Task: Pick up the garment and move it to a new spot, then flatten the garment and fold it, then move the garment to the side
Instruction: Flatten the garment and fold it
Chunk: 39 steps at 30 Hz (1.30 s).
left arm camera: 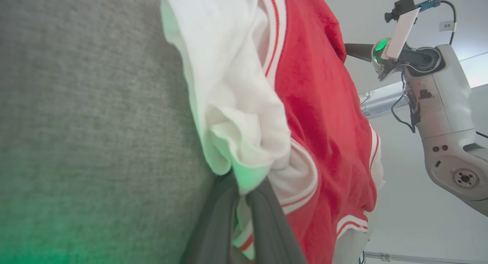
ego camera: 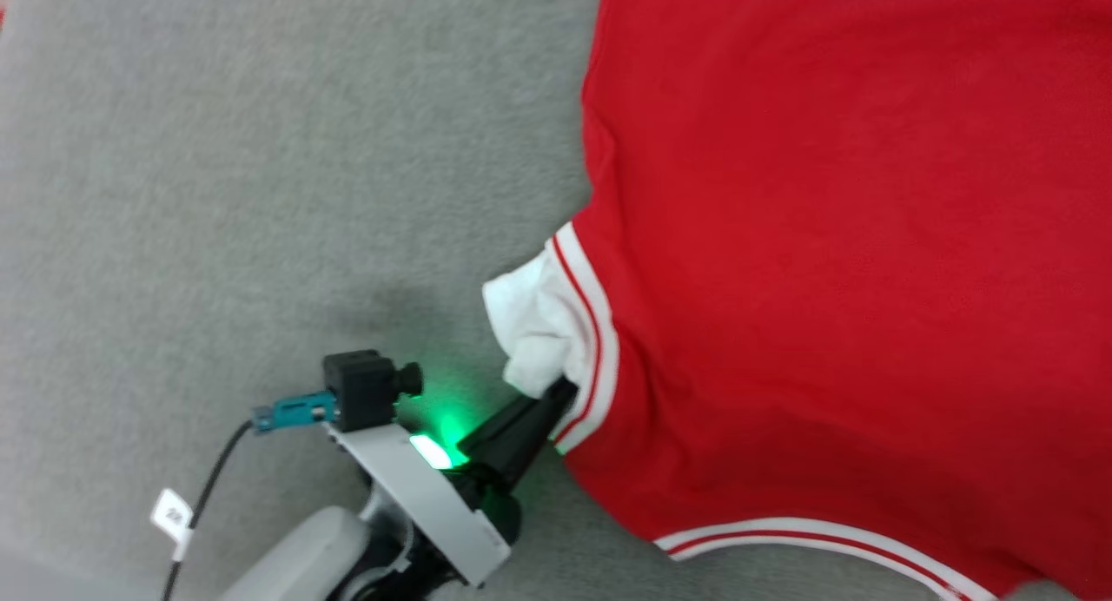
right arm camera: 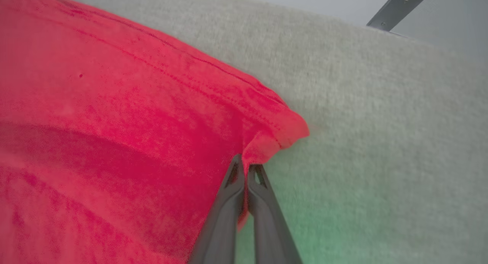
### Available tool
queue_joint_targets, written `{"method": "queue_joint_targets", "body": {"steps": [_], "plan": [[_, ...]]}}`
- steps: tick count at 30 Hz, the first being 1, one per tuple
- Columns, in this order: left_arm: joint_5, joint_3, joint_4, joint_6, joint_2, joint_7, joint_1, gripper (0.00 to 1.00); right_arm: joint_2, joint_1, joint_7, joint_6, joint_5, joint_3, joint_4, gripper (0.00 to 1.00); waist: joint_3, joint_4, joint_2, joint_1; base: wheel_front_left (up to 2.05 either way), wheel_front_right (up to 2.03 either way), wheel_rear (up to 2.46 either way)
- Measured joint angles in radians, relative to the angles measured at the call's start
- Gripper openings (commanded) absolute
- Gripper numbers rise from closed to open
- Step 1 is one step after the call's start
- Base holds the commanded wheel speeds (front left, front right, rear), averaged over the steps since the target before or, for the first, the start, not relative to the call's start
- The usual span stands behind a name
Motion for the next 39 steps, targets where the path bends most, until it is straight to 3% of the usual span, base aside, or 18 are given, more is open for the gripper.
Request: {"method": "queue_joint_targets", "body": {"steps": [5, 11, 15, 23, 30, 37, 38, 39], "plan": [[0.0, 0.026, -0.018, 0.048, 0.058, 0.011, 0.019, 0.0, -0.086, 0.208, -0.006, 0.0, 0.108, 0.006, -0.165, 0.0, -0.062, -0.055, 0.0, 0.0, 0.0, 0.0, 0.0], [-0.008, 0.058, -0.036, 0.093, 0.12, 0.021, 0.043, 0.0, -0.119, 0.509, -0.003, 0.0, 0.203, -0.062, -0.353, 0.0, -0.142, -0.113, 0.0, 0.0, 0.0, 0.0, 0.0], [-0.01, 0.073, -0.064, 0.119, 0.16, 0.031, 0.068, 0.0, -0.086, 0.702, -0.013, 0.0, 0.221, -0.126, -0.487, 0.0, -0.186, -0.156, 0.0, 0.0001, 0.0, 0.0, 0.0], [-0.027, 0.089, -0.104, 0.148, 0.191, 0.038, 0.099, 0.0, 0.046, 1.013, -0.005, 0.0, 0.207, -0.199, -0.673, 0.0, -0.246, -0.244, -0.0001, 0.0, 0.0, 0.0, 0.0], [-0.03, 0.091, -0.121, 0.157, 0.2, 0.041, 0.109, 0.0, 0.122, 1.156, 0.068, 0.0, 0.214, -0.139, -0.745, 0.0, -0.275, -0.288, 0.0, 0.0001, 0.0, 0.0, 0.0], [-0.03, 0.085, -0.127, 0.165, 0.201, 0.044, 0.117, 0.0, 0.125, 1.14, 0.048, 0.0, 0.211, -0.09, -0.756, 0.0, -0.275, -0.296, 0.0, 0.0001, 0.0, 0.0, 0.0], [-0.03, 0.084, -0.127, 0.165, 0.201, 0.046, 0.117, 0.0, 0.122, 1.123, 0.027, 0.0, 0.202, -0.094, -0.759, 0.22, -0.274, -0.295, 0.0, 0.0, 0.0, 0.0, 0.0], [-0.03, 0.083, -0.128, 0.165, 0.201, 0.049, 0.117, 0.0, 0.116, 1.106, 0.013, 0.0, 0.196, -0.097, -0.763, 0.71, -0.273, -0.294, -0.0001, 0.0, 0.0, 0.0, 0.0]]}}
